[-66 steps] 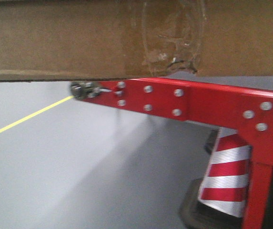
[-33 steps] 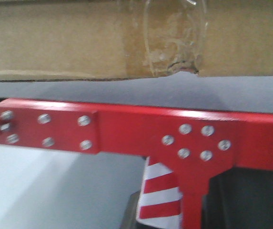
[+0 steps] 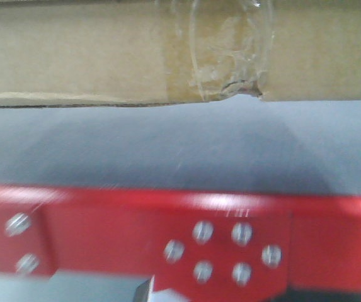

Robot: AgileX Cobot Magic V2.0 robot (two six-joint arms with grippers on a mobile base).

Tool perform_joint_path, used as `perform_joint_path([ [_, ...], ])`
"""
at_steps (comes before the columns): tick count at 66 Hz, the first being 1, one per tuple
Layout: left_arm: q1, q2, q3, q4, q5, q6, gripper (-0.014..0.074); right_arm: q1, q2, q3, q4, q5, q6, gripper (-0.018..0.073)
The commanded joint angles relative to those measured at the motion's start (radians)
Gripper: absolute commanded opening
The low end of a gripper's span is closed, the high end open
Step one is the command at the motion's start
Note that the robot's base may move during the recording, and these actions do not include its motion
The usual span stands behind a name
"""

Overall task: Grab carton from right shelf to conveyor
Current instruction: 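Carry the carton over the red conveyor frame onto the grey belt, then lower the carton onto the grey conveyor belt with both grippers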

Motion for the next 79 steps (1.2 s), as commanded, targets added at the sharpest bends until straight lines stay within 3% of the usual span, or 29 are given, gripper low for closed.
perform_joint_path([
  [1,0.001,-0.007,-0.003,0.075,-0.003,0.008,-0.0017,0.002,-0.017,-0.003,0.012,-0.021,-0.016,-0.0070],
  [79,0.001,0.040,-0.003,0.075,-0.121,0.008,-0.0017,0.002,-0.017,-0.003,0.012,-0.129,-0.016,-0.0070],
])
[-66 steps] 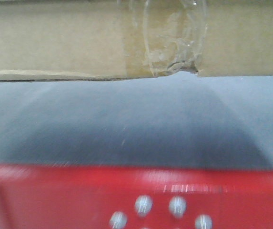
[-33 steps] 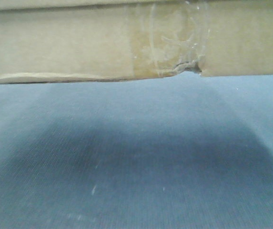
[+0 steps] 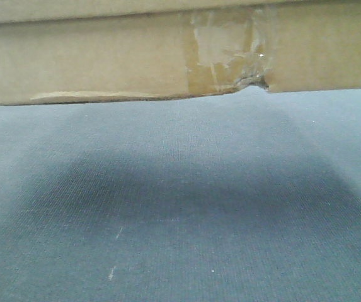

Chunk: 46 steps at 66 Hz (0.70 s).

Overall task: Grab carton from right shelf to conveyor
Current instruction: 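Lower the carton onto the grey conveyor belt with both grippers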

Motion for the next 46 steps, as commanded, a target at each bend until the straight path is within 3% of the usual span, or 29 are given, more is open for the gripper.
perform_joint_path([
  [1,0.001,0.004,-0.003,0.043,-0.026,0.010,-0.0017,0.002,-0.017,-0.005,0.040,-0.051,-0.015,-0.0070],
  [46,0.001,0.004,-0.003,0.043,-0.026,0.010,-0.0017,0.002,-0.017,-0.005,0.040,-0.051,-0.015,-0.0070],
])
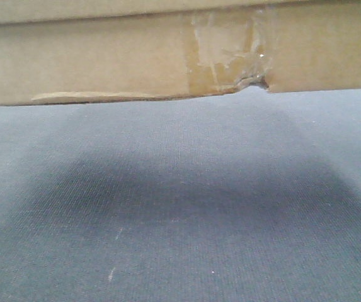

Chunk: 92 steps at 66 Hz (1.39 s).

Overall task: Grab carton from right shelf to conveyor
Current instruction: 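Lower the carton onto the grey conveyor belt with both grippers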

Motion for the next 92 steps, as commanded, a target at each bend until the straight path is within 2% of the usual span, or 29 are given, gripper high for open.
perform_joint_path([
  [1,0.001,0.003,-0.003,0.043,-0.026,0.010,-0.0017,0.002,-0.017,-0.005,0.040,-0.051,-0.013,-0.0070],
  [22,0.015,0.003,-0.009,0.039,-0.041,0.018,-0.0017,0.002,-0.014,-0.005,0.051,-0.089,-0.013,-0.0070],
  [28,0.057,0.003,-0.009,0.006,-0.039,0.022,-0.0017,0.002,0.011,-0.005,0.051,-0.116,-0.013,-0.0070],
  [34,0.125,0.004,0.020,-0.046,-0.070,0.044,-0.0017,0.002,0.060,-0.005,0.051,-0.136,-0.013,-0.0070],
  [41,0.206,0.004,0.090,-0.119,-0.156,0.086,-0.0017,0.002,0.141,-0.005,0.051,-0.140,-0.013,-0.0070],
  [48,0.253,0.004,0.181,-0.132,-0.242,0.089,-0.0017,0.002,0.226,-0.005,0.051,-0.140,-0.013,-0.0070],
  [64,0.265,0.011,0.339,-0.136,-0.450,0.089,-0.0017,0.002,0.414,-0.005,0.051,-0.149,-0.013,-0.0070],
  [83,0.265,0.103,0.335,-0.140,-0.447,0.089,-0.0006,0.002,0.483,-0.005,0.051,-0.159,-0.013,-0.0066],
  [88,0.265,0.107,0.335,-0.151,-0.447,0.089,0.0070,0.002,0.477,-0.010,0.049,-0.161,-0.013,0.0002],
  [91,0.265,0.107,0.335,-0.151,-0.452,0.089,0.0144,0.002,0.477,-0.014,0.049,-0.161,-0.013,0.0088],
  [92,0.265,0.107,0.335,-0.151,-0.454,0.089,0.0173,0.002,0.474,-0.014,0.049,-0.161,-0.013,0.0141],
])
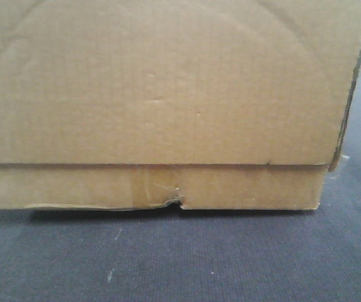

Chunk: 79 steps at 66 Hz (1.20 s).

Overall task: Grab carton from right shelf to conveyor
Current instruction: 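Lower the carton onto the grey conveyor belt with both grippers, then open both grippers and lift them off the carton walls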

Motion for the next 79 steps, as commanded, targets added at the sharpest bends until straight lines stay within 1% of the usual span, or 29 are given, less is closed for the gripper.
perform_joint_path([
  [1,0.002,-0.007,-0.006,-0.004,-0.046,0.012,0.0204,-0.005,-0.013,-0.015,-0.008,-0.015,-0.009,0.0181],
  [2,0.002,-0.007,-0.006,-0.006,-0.049,0.012,0.0237,-0.005,-0.015,-0.015,-0.008,-0.015,-0.009,0.0221],
  [3,0.002,-0.007,-0.006,-0.008,-0.051,0.012,0.0286,-0.005,-0.015,-0.018,-0.008,-0.015,-0.009,0.0243],
  [4,0.002,-0.007,-0.009,-0.011,-0.053,0.012,0.0304,-0.005,-0.015,-0.018,-0.008,-0.015,-0.009,0.0286],
  [5,0.002,-0.007,-0.009,-0.015,-0.052,0.012,0.0338,-0.005,-0.016,-0.021,-0.008,-0.015,-0.009,0.0352],
  [7,0.002,-0.007,-0.014,-0.024,-0.052,0.012,0.0407,-0.005,-0.016,-0.028,-0.010,-0.008,-0.009,0.0440],
  [8,0.002,-0.007,-0.018,-0.026,-0.052,0.012,0.0457,-0.005,-0.019,-0.032,-0.010,-0.006,-0.009,0.0461],
  [10,0.002,-0.007,-0.025,-0.031,-0.052,0.012,0.0505,-0.005,-0.019,-0.040,-0.013,0.001,-0.009,0.0554],
  [11,0.002,-0.007,-0.029,-0.033,-0.050,0.012,0.0536,-0.005,-0.021,-0.045,-0.013,0.007,-0.009,0.0582],
  [13,0.002,-0.007,-0.041,-0.038,-0.041,0.012,0.0605,-0.005,-0.026,-0.054,-0.015,0.015,-0.009,0.0573],
  [15,0.002,-0.007,-0.057,-0.042,-0.020,0.012,0.0627,-0.005,-0.031,-0.063,-0.015,0.020,-0.009,0.0568],
  [21,0.002,-0.009,-0.132,-0.047,0.059,0.012,0.0575,-0.012,-0.066,-0.077,-0.017,0.021,-0.009,0.0545],
  [24,0.002,-0.011,-0.159,-0.052,0.103,0.021,0.0566,-0.019,-0.087,-0.082,-0.017,0.021,-0.009,0.0530],
  [27,0.002,-0.021,-0.191,-0.062,0.145,0.048,0.0566,-0.030,-0.116,-0.082,-0.017,0.021,-0.009,0.0498],
  [33,0.014,-0.046,-0.211,-0.092,0.171,0.106,0.0563,-0.063,-0.168,-0.082,-0.017,0.026,-0.009,0.0384],
  [37,0.034,-0.070,-0.209,-0.115,0.180,0.129,0.0540,-0.093,-0.199,-0.082,-0.020,0.034,-0.009,0.0270],
  [40,0.053,-0.087,-0.199,-0.129,0.184,0.137,0.0504,-0.115,-0.225,-0.080,-0.022,0.040,-0.009,0.0187],
  [41,0.064,-0.096,-0.191,-0.135,0.184,0.141,0.0489,-0.123,-0.232,-0.080,-0.022,0.040,-0.009,0.0145],
  [44,0.089,-0.115,-0.177,-0.162,0.186,0.163,0.0433,-0.149,-0.254,-0.072,-0.027,0.042,-0.009,0.0066],
  [45,0.098,-0.121,-0.172,-0.170,0.186,0.170,0.0400,-0.153,-0.262,-0.069,-0.029,0.042,-0.009,0.0054],
  [47,0.115,-0.135,-0.160,-0.188,0.189,0.186,0.0349,-0.171,-0.276,-0.059,-0.034,0.042,-0.009,-0.0005],
  [48,0.124,-0.142,-0.153,-0.193,0.189,0.191,0.0335,-0.177,-0.283,-0.053,-0.037,0.040,-0.009,-0.0027],
  [51,0.149,-0.165,-0.129,-0.206,0.189,0.202,0.0233,-0.193,-0.308,-0.025,-0.052,0.032,-0.009,-0.0076],
  [56,0.186,-0.211,-0.077,-0.206,0.189,0.202,0.0069,-0.207,-0.344,0.036,-0.097,0.010,-0.009,-0.0073],
  [57,0.195,-0.224,-0.060,-0.206,0.186,0.202,0.0017,-0.209,-0.355,0.050,-0.108,0.002,-0.009,-0.0073],
  [59,0.203,-0.238,-0.042,-0.206,0.177,0.202,-0.0038,-0.209,-0.370,0.089,-0.130,-0.011,-0.009,-0.0073],
  [65,0.233,-0.318,0.068,-0.202,0.130,0.204,0.0008,-0.209,-0.426,0.221,-0.152,-0.088,-0.009,-0.0073],
  [73,0.248,-0.426,0.247,-0.186,0.013,0.204,0.0011,-0.209,-0.500,0.408,-0.152,-0.219,-0.009,-0.0073],
  [79,0.248,-0.517,0.379,-0.184,-0.080,0.204,0.0011,-0.209,-0.562,0.548,-0.152,-0.321,-0.009,-0.0073],
])
